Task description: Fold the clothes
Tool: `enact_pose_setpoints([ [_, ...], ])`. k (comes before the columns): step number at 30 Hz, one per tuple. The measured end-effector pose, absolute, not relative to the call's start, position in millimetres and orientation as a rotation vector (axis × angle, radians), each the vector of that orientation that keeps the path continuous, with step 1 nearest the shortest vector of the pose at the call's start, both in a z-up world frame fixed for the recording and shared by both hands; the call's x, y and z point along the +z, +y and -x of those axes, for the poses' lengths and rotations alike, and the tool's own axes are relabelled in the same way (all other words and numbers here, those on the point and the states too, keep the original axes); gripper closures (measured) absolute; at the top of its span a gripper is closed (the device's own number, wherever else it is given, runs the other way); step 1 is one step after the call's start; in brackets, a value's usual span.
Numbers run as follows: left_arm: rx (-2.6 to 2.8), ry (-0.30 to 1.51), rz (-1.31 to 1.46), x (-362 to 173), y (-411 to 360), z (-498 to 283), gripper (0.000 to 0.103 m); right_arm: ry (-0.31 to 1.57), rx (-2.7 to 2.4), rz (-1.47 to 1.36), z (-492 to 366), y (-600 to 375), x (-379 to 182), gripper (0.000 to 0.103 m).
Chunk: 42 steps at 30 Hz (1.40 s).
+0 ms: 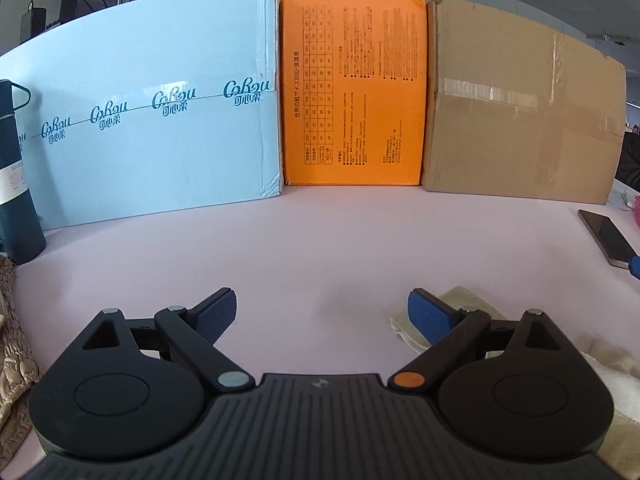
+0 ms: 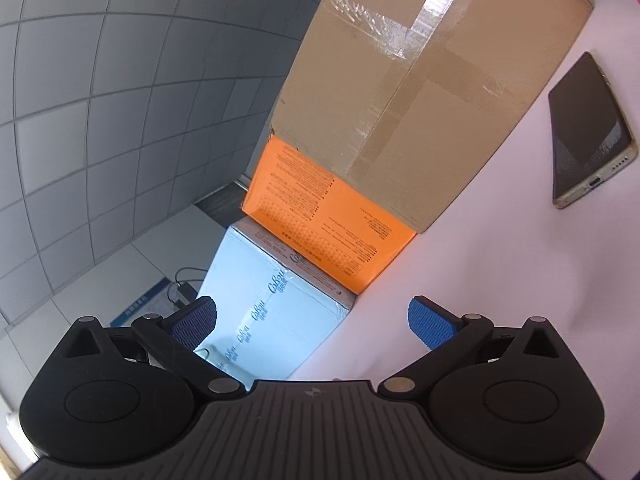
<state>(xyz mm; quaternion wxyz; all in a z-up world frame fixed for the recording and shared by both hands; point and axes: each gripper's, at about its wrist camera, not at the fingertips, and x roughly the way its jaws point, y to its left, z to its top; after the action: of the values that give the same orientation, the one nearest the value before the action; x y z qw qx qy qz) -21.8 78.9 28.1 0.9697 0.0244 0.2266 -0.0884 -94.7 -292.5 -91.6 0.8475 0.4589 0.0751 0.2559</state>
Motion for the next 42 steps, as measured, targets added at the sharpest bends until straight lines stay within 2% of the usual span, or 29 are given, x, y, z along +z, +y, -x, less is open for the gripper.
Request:
enact_pose_setpoints([
  [6, -0.169, 0.415, 0.004, 41.3, 104.5, 18.0, 0.011, 0.139, 0.507, -1.026, 99.2, -300.8, -96.1, 0.000],
  [15, -0.246, 0.598, 0.130, 29.4, 115.0, -16.4, 0.011, 0.176, 0.539, -1.015, 96.7, -294.9, -93.4, 0.000],
  [17, -0.287, 0.660, 0.101, 26.4, 103.9, -26.5, 0.011, 0.195, 0.545, -0.995, 94.3, -291.7, -92.6, 0.000],
  [28, -0.345, 0.654, -0.073, 18.2, 77.4, -52.2, 0.011, 0.274, 0.597, -0.836, 92.2, -268.6, -82.4, 0.000],
  [36, -0.376, 0.654, -0.045, 17.7, 84.6, -62.6, 0.011, 0.286, 0.594, -0.837, 91.6, -266.9, -83.3, 0.000],
  [42, -0.439, 0.539, -0.304, 19.1, 58.2, -51.9, 0.011, 0.301, 0.596, -0.833, 90.4, -265.2, -83.0, 0.000],
])
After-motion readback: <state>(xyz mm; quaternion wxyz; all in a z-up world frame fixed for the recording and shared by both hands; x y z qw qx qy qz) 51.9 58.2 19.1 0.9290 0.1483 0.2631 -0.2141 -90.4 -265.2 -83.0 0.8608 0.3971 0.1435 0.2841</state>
